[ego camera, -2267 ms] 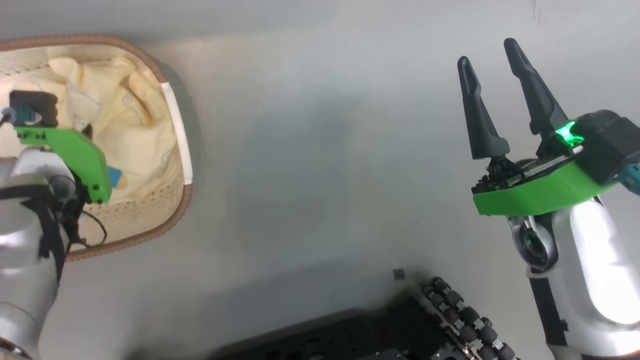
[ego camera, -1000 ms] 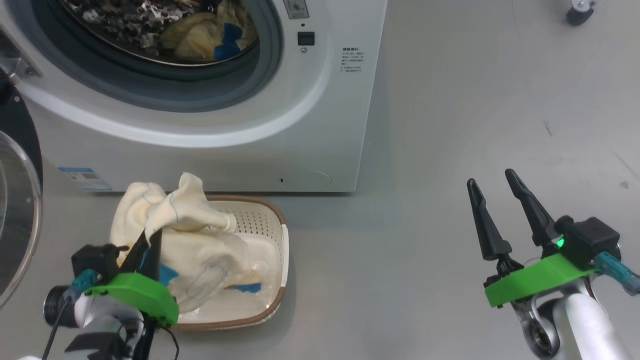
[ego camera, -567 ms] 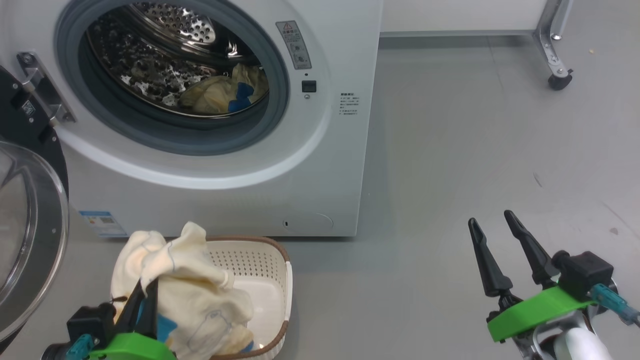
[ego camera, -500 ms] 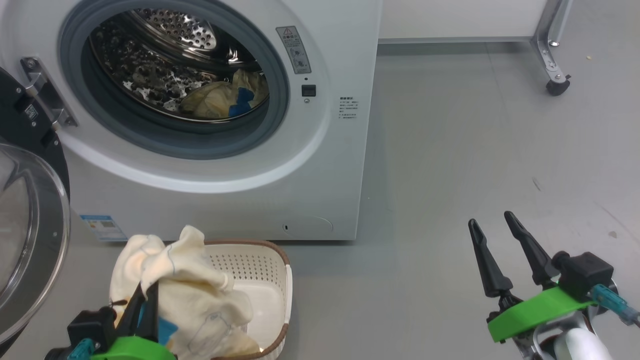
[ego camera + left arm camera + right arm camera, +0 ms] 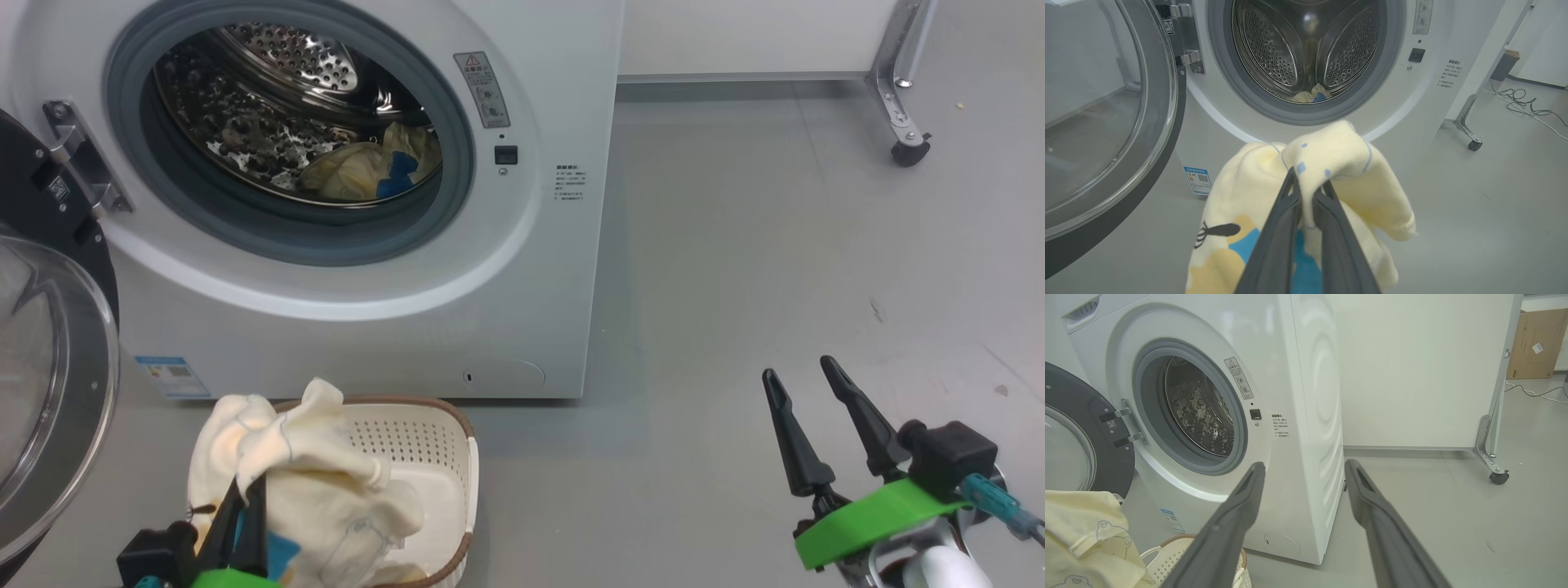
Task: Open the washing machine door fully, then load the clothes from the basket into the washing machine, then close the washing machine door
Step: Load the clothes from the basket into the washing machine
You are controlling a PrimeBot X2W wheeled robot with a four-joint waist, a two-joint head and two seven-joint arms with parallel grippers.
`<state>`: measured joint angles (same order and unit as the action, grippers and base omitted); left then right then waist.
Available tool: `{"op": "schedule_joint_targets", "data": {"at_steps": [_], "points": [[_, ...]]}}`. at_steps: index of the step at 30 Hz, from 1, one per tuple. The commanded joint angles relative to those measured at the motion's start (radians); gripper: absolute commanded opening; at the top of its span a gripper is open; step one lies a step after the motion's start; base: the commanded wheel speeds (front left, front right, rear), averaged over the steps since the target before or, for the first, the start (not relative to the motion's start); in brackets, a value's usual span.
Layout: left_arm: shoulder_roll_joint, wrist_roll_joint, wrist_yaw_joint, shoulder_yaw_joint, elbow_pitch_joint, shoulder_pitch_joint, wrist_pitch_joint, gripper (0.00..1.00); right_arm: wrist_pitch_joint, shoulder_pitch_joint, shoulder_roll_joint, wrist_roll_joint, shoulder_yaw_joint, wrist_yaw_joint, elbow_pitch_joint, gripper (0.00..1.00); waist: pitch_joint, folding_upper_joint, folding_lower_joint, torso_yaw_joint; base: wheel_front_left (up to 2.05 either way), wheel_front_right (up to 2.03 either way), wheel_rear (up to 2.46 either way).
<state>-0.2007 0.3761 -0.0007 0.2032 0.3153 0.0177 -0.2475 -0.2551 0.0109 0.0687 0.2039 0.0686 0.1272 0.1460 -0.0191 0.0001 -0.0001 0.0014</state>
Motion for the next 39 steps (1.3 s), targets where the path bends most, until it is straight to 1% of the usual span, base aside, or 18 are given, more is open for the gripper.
{"op": "schedule_joint_targets", "data": {"at_steps": [1, 7, 11, 18, 23, 31, 39], "points": [[-0.007, -0.013, -0.007, -0.047, -0.035, 0.041, -0.014, 0.00, -0.007, -0.024, 0.017, 0.008, 0.021, 0.003, -0.030, 1.00, 0.003, -0.0001, 0.0001, 0.000, 0.00, 0.00, 0.00], [0.010, -0.029, -0.022, -0.060, -0.026, 0.046, -0.014, 0.00, -0.007, -0.025, 0.015, 0.008, 0.025, 0.003, -0.029, 1.00, 0.011, -0.0001, 0.0001, -0.002, 0.00, 0.00, 0.00], [0.024, -0.041, -0.043, -0.076, -0.009, 0.055, -0.014, 0.00, -0.007, -0.028, 0.022, 0.009, 0.021, 0.003, -0.028, 1.00, 0.018, -0.0001, 0.0001, -0.007, 0.00, 0.00, 0.00], [0.047, -0.060, -0.058, -0.098, 0.001, 0.071, -0.014, 0.00, -0.007, -0.034, 0.023, 0.007, 0.021, 0.003, -0.029, 1.00, 0.028, -0.0001, 0.0001, -0.015, 0.00, 0.00, 0.00], [0.049, -0.066, -0.071, -0.123, -0.001, 0.099, -0.014, 0.00, -0.007, -0.051, 0.024, 0.004, 0.028, 0.003, -0.038, 1.00, 0.070, -0.0001, 0.0001, -0.029, 0.00, 0.00, 0.00], [0.028, -0.071, -0.093, -0.142, 0.000, 0.228, -0.014, 0.00, -0.007, -0.098, 0.025, -0.012, 0.023, 0.003, -0.062, 1.00, 0.209, -0.0001, 0.0001, -0.051, 0.00, 0.00, 0.00], [-0.052, -0.038, -0.112, -0.166, 0.021, 0.479, 0.003, 0.00, -0.007, -0.165, 0.011, -0.025, 0.028, 0.003, -0.088, 1.00, 0.385, -0.0001, 0.0001, -0.092, 0.00, 0.00, 0.00]]}}
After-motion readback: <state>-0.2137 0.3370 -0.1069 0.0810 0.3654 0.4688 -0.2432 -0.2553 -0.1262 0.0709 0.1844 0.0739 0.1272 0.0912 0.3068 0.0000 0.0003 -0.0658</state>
